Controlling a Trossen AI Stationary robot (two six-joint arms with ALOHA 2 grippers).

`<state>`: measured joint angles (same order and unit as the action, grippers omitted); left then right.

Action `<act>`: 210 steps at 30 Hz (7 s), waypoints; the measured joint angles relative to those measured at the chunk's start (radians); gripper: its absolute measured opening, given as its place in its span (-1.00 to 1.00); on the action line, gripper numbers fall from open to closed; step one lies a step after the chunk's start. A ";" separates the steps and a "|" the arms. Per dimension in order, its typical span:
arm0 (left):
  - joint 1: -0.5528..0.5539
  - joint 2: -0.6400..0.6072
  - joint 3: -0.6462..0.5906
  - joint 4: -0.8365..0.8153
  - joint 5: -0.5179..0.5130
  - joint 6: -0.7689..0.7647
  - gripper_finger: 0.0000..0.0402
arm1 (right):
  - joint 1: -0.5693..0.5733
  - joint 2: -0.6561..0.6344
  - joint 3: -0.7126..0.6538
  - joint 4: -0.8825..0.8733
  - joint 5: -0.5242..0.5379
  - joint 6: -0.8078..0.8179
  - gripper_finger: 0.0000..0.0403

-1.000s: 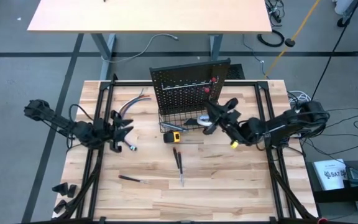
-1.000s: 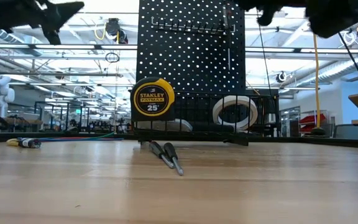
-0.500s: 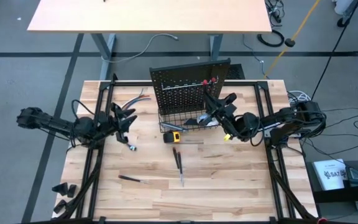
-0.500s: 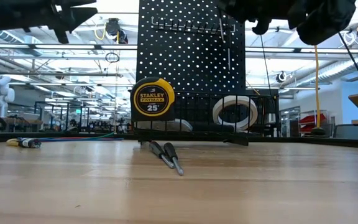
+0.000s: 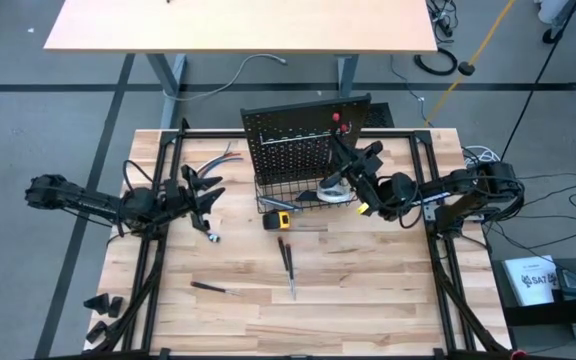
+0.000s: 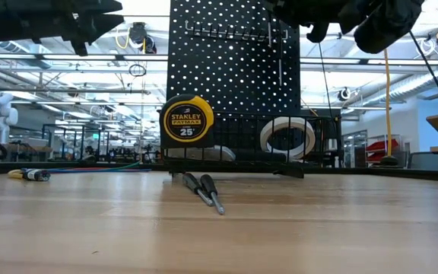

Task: Hang tools onto peg board
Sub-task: Hang the black screwdriver onto the pegboard

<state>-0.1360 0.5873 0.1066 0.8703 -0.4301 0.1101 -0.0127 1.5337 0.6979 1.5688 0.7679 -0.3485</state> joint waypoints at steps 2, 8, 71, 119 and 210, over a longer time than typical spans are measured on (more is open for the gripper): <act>0.001 0.000 0.000 0.000 0.000 0.000 -0.22 | 0.000 0.000 0.004 0.000 -0.008 0.000 -0.92; 0.006 0.000 0.000 0.001 0.000 0.000 -0.22 | 0.001 0.000 0.010 -0.001 -0.010 -0.004 -0.92; 0.005 0.840 0.355 0.275 0.372 -0.043 -0.23 | 0.280 0.263 0.154 -0.469 -0.214 0.321 -0.92; -0.015 0.682 0.410 -0.105 0.186 0.011 -0.76 | 0.195 0.148 0.533 -1.220 -0.332 0.284 0.12; -0.043 0.305 0.410 -0.646 -0.076 -0.053 0.44 | 0.001 -0.046 0.535 -1.418 0.411 0.414 -0.81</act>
<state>-0.1795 0.8925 0.5171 0.2241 -0.5064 0.0570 -0.0116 1.4873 1.2331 0.1504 1.1787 0.0654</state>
